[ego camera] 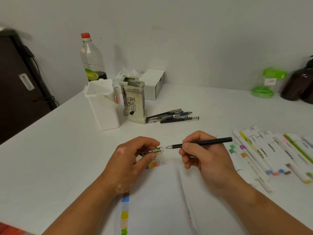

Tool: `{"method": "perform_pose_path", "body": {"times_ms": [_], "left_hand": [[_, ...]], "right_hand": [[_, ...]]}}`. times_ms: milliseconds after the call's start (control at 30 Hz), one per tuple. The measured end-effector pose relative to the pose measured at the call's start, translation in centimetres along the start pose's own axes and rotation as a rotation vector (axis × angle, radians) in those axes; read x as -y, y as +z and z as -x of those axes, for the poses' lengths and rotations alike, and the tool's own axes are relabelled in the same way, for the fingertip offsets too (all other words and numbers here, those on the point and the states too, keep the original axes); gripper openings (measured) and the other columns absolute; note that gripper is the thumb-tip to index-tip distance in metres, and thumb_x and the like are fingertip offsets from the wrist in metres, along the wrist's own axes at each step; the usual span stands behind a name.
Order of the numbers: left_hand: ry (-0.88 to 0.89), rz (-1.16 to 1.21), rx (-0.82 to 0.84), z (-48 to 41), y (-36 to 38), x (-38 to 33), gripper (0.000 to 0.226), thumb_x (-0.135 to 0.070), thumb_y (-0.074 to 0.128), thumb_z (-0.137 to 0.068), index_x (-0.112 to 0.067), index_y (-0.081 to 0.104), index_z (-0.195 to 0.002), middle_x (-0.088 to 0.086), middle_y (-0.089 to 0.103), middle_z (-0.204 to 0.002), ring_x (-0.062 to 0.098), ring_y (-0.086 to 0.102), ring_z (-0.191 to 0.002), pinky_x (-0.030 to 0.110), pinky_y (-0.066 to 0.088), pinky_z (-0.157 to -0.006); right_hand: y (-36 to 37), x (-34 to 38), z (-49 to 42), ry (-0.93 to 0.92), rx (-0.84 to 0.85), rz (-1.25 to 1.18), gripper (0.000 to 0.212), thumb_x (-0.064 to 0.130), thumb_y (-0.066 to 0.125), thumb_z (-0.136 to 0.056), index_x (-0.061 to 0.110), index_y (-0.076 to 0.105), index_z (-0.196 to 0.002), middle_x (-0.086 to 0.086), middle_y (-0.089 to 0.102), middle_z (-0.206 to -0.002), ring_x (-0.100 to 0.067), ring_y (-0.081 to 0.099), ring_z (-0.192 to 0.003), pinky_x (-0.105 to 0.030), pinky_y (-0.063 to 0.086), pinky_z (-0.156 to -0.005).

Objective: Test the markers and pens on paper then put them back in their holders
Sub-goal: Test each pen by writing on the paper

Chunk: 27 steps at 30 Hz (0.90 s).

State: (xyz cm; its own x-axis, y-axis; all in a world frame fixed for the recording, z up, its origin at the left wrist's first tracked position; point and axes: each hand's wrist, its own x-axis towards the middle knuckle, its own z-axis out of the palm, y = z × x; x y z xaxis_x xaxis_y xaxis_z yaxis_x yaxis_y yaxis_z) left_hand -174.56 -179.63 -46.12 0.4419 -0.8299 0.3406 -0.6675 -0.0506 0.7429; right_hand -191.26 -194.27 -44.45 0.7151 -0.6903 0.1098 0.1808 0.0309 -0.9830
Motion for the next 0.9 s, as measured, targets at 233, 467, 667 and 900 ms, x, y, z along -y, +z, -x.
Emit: {"method": "perform_pose_path", "body": {"times_ms": [233, 467, 667, 900], "left_hand": [[0.015, 0.151, 0.027, 0.0, 0.5, -0.1, 0.029, -0.02, 0.076, -0.085, -0.04, 0.068, -0.105, -0.013, 0.072, -0.095, 0.016, 0.068, -0.092, 0.018, 0.054, -0.081], [0.001, 0.326, 0.017, 0.0, 0.5, -0.4, 0.018, -0.026, 0.08, -0.076, -0.031, 0.071, -0.091, 0.002, 0.073, -0.087, 0.029, 0.069, -0.081, 0.041, 0.06, -0.078], [0.023, 0.381, 0.019, -0.1, 0.6, -0.3, 0.023, -0.028, 0.081, -0.074, -0.03, 0.07, -0.094, -0.001, 0.072, -0.088, 0.026, 0.07, -0.085, 0.03, 0.058, -0.076], [0.123, 0.103, -0.026, -0.4, 0.8, 0.1, 0.024, -0.041, 0.077, -0.078, -0.035, 0.066, -0.098, -0.013, 0.071, -0.091, 0.017, 0.066, -0.085, 0.019, 0.052, -0.076]], "right_hand": [[0.8, -0.6, 0.3, 0.018, 0.094, 0.137, 0.007, 0.013, 0.079, -0.079, 0.018, 0.078, -0.083, -0.013, 0.072, -0.07, -0.019, 0.066, -0.058, -0.026, 0.053, -0.054], [1.0, -0.8, 0.2, 0.035, 0.088, 0.181, 0.01, 0.011, 0.082, -0.083, 0.02, 0.08, -0.087, -0.003, 0.071, -0.065, -0.013, 0.065, -0.057, -0.021, 0.052, -0.056], [1.4, -0.7, 0.3, 0.016, 0.094, 0.188, 0.009, 0.018, 0.081, -0.084, 0.027, 0.081, -0.087, -0.002, 0.073, -0.07, -0.012, 0.066, -0.06, -0.022, 0.052, -0.056], [-0.7, 1.7, -1.0, -0.064, -0.083, 0.119, 0.019, 0.014, 0.067, -0.095, 0.024, 0.079, -0.106, 0.004, 0.07, -0.075, -0.01, 0.064, -0.068, -0.023, 0.052, -0.053]]}}
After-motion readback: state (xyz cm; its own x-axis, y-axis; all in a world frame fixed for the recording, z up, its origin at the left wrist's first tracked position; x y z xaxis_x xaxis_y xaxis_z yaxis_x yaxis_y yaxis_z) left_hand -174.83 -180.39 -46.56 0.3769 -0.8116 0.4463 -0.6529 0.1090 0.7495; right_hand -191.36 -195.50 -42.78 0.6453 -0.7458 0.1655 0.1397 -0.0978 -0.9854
